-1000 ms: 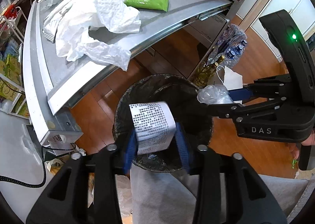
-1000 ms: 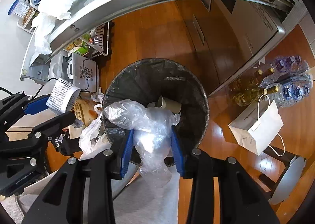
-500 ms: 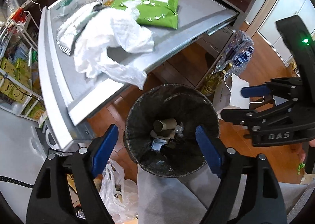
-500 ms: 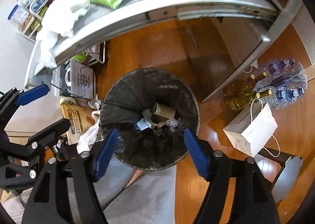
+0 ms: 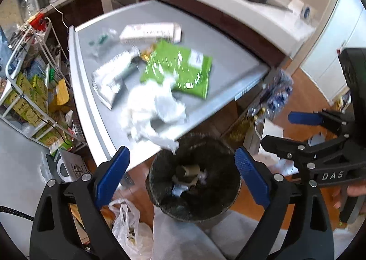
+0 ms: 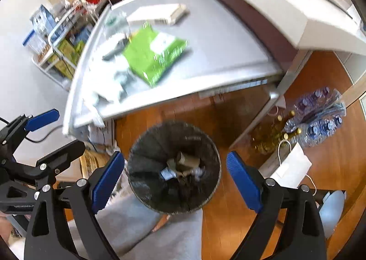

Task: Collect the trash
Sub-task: 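Move both tools back toward the counter cart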

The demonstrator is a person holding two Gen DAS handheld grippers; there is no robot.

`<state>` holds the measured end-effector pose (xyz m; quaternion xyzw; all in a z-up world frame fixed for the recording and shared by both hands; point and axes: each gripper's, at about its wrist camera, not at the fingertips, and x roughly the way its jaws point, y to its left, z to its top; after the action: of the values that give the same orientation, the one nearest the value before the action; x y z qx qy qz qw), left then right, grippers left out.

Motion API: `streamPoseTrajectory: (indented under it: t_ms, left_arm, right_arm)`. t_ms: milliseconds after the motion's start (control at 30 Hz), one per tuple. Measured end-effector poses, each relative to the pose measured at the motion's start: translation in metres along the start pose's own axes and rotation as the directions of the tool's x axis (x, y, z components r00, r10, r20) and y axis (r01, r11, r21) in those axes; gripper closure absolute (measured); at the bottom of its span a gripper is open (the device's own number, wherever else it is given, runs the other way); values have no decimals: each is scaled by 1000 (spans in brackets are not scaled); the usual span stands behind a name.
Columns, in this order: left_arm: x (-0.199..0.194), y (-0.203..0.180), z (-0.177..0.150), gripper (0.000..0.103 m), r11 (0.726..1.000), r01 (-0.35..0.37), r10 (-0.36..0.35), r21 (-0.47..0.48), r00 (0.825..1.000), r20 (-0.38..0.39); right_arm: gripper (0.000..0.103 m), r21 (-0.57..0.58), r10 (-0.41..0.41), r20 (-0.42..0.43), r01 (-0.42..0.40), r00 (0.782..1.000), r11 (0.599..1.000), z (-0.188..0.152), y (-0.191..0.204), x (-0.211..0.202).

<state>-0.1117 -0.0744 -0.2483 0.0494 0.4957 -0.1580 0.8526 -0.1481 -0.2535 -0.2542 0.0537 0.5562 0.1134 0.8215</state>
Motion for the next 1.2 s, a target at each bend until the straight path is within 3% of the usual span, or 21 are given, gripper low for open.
streamPoseTrajectory:
  t_ms: [200, 367, 467, 633, 767, 900, 1100, 1200]
  left_arm:
    - [-25, 18, 29, 9, 996, -85, 85, 2, 990, 109]
    - [-40, 53, 48, 9, 989, -139, 144, -45, 978, 152]
    - [-51, 75, 56, 9, 989, -114, 128, -91, 978, 163]
    - [-66, 104, 71, 9, 985, -82, 112, -154, 974, 198]
    - [-68, 113, 84, 9, 985, -92, 124, -148, 968, 218]
    - [-58, 121, 98, 8, 987, -105, 129, -119, 967, 218]
    - [-27, 145, 119, 6, 993, -30, 48, -117, 986, 160]
    - [-11, 158, 130, 6, 991, -35, 53, -127, 989, 137]
  right_arm:
    - [5, -38, -5, 124, 10, 992, 999, 34, 8, -33]
    - [5, -62, 2, 222, 12, 975, 998, 65, 10, -63]
    - [5, -91, -7, 298, 36, 955, 995, 83, 12, -86]
    - [4, -105, -13, 433, 64, 901, 992, 112, 17, -124]
    - [4, -118, -33, 487, 103, 873, 988, 136, 24, -138]
    - [4, -156, -24, 479, 112, 878, 981, 151, 38, -127]
    - [4, -298, -39, 393, 167, 919, 940, 170, 65, -81]
    - [4, -334, -33, 355, 160, 934, 929, 181, 73, -61]
